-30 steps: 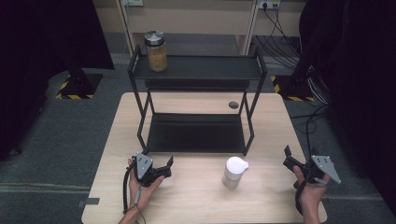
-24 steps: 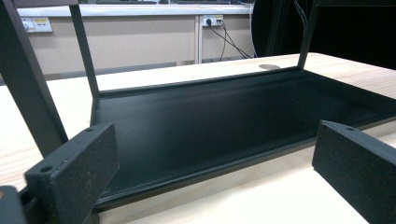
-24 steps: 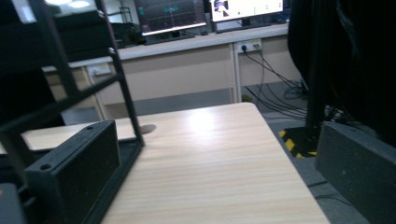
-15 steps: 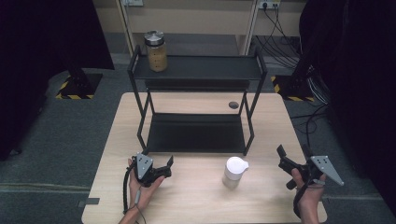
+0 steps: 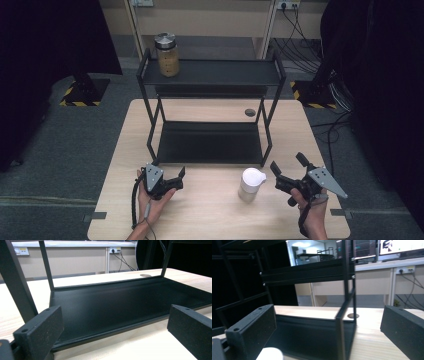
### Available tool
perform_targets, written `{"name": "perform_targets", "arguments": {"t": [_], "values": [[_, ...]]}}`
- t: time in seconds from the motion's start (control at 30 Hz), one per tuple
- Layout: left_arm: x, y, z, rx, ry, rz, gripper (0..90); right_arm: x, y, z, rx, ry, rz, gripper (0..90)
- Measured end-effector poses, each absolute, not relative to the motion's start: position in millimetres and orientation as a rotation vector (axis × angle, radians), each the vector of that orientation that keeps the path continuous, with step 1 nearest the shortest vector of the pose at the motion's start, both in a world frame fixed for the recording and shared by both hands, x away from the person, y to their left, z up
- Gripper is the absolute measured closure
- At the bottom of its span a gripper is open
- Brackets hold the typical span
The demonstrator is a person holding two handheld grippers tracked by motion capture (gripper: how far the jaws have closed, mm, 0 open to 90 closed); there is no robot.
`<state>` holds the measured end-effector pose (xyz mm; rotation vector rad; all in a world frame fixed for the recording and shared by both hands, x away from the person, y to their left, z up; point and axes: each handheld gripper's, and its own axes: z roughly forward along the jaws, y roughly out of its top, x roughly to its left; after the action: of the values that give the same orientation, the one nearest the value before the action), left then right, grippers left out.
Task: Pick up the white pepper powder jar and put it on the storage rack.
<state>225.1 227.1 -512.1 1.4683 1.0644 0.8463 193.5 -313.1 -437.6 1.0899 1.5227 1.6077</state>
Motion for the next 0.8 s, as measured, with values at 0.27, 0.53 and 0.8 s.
{"name": "perform_targets", "arguments": {"t": [0.27, 0.53, 0.8], "values": [[226, 227, -511, 1.468, 1.071, 0.841, 0.0, 193, -298, -439, 1.027, 1.614, 1.62, 0.3], [226, 227, -511, 1.47, 1.072, 0.843, 0.0, 196, -289, -442, 0.959, 1.715, 1.6, 0.4], [226, 227, -511, 1.47, 1.075, 0.842, 0.0, 197, -282, -448, 0.932, 1.781, 1.559, 0.6]]}}
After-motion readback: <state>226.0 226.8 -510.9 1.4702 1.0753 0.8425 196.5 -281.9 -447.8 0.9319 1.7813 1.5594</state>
